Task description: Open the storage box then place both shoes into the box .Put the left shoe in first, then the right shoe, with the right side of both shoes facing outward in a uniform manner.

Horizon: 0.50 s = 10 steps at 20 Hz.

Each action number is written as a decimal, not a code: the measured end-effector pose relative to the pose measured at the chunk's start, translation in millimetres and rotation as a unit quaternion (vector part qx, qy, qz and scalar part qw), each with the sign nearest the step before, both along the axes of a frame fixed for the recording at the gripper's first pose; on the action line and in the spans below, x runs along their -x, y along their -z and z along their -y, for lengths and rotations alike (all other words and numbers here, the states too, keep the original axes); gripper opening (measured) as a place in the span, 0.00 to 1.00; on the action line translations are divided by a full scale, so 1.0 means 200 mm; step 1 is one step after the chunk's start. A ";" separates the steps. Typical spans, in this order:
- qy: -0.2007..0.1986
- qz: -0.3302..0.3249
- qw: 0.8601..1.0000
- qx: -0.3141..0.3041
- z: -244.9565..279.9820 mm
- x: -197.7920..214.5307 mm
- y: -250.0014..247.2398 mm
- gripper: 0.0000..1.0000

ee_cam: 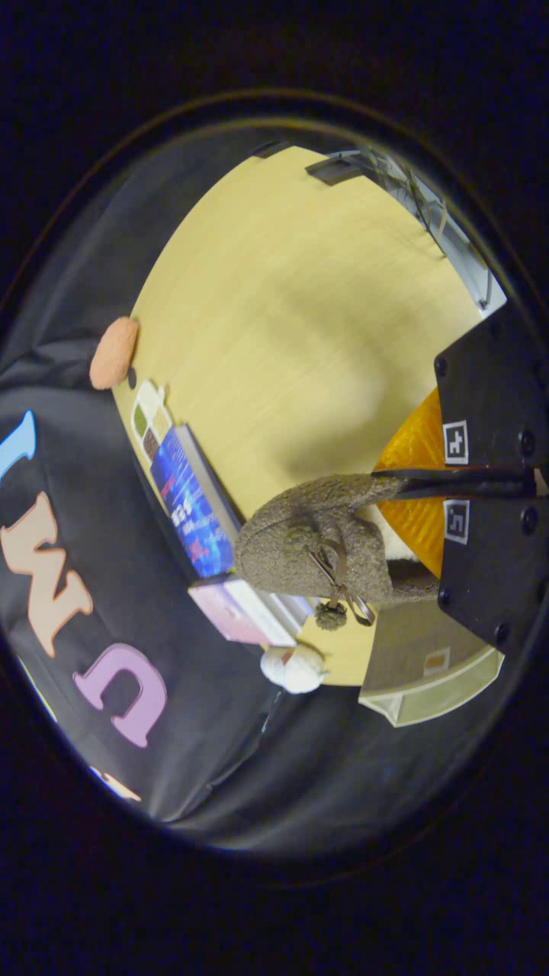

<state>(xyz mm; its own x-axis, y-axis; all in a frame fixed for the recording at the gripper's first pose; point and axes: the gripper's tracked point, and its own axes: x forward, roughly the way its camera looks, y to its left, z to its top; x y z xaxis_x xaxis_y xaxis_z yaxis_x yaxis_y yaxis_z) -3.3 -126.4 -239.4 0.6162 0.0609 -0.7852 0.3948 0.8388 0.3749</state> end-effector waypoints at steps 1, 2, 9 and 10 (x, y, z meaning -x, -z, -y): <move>-0.011 0.014 1.000 -0.004 -0.09 -0.03 -0.07 0.03; -0.023 0.026 0.999 -0.008 -0.18 -0.06 -0.14 0.03; -0.106 0.072 0.990 -0.066 -0.85 -0.12 -0.44 0.03; -0.118 0.068 0.988 -0.074 -0.93 -0.11 -0.44 0.03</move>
<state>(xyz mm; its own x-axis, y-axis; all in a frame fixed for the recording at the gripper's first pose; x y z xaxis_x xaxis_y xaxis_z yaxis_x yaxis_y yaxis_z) 18.7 60.2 -150.4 0.6713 0.3224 -0.6674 0.1327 0.8336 0.5362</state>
